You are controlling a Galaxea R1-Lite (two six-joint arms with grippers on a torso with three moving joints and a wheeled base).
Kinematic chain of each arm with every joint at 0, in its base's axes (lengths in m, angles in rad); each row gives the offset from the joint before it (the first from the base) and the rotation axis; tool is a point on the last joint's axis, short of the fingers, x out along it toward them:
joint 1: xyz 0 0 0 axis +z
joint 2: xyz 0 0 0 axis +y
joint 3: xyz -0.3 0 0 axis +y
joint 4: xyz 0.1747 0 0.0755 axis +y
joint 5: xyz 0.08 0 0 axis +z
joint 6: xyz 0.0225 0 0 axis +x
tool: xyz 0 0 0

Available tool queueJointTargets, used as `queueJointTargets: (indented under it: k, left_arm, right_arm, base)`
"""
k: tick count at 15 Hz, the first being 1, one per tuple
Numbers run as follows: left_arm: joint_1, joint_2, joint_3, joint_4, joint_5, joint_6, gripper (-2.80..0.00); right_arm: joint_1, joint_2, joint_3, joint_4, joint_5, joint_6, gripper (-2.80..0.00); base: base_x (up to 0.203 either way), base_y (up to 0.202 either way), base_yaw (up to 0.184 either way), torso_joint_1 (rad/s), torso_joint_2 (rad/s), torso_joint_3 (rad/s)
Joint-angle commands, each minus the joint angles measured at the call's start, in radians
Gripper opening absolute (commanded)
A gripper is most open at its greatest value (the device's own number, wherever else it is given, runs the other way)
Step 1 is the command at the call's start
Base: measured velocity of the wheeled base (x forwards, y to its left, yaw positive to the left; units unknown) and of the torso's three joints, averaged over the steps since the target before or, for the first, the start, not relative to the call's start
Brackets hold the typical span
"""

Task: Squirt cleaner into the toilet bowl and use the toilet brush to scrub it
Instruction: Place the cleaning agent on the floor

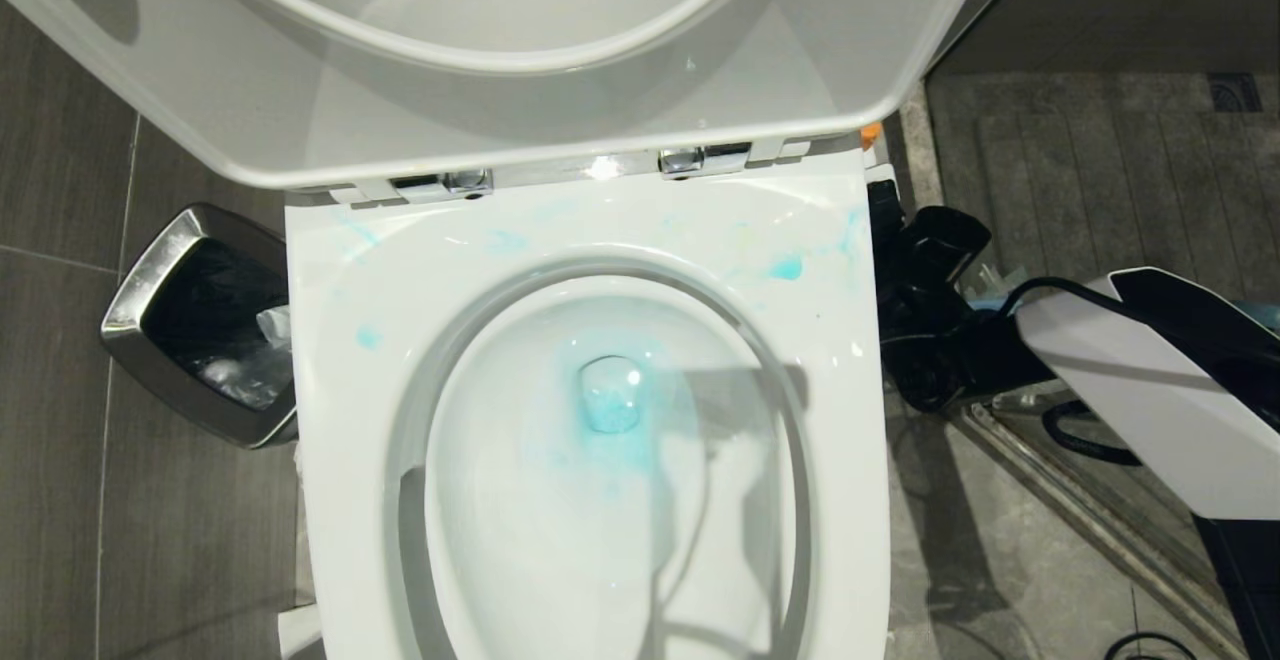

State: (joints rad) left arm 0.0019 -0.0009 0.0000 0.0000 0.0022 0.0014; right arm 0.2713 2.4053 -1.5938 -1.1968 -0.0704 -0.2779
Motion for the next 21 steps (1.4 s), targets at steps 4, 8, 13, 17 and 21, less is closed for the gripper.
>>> queueJointTargets:
  k: [4,8,13,17,21]
  left_arm:
    - [0.001,0.001,0.0,0.0,0.001,0.0,-2.8]
    - [0.0,0.001,0.0,0.0,0.001,0.0,-2.8]
    - [0.0,0.001,0.0,0.0,0.0,0.0,-2.8]
    - [0.0,0.001,0.0,0.0,0.001,0.0,-2.8]
    - [0.0,0.001,0.0,0.0,-0.001,0.0,-2.8]
  right_arm:
    - [-0.024,0.07,-0.093,0.024,-0.011,-0.004,-2.8]
    - [-0.041,0.067,-0.077,0.056,-0.014,-0.003,-2.8]
    - [-0.04,0.075,-0.075,0.102,-0.015,-0.003,-2.8]
    - [-0.041,0.104,-0.101,0.1,-0.016,-0.003,-2.8]
    - [-0.041,0.12,-0.123,0.097,-0.017,-0.004,-2.8]
  base:
    - [0.0,0.0,0.0,0.0,0.0,0.0]
    - [0.0,0.0,0.0,0.0,0.0,0.0]
    - [0.0,0.0,0.0,0.0,0.0,0.0]
    - [0.0,0.0,0.0,0.0,0.0,0.0]
    - [0.0,0.0,0.0,0.0,0.0,0.0]
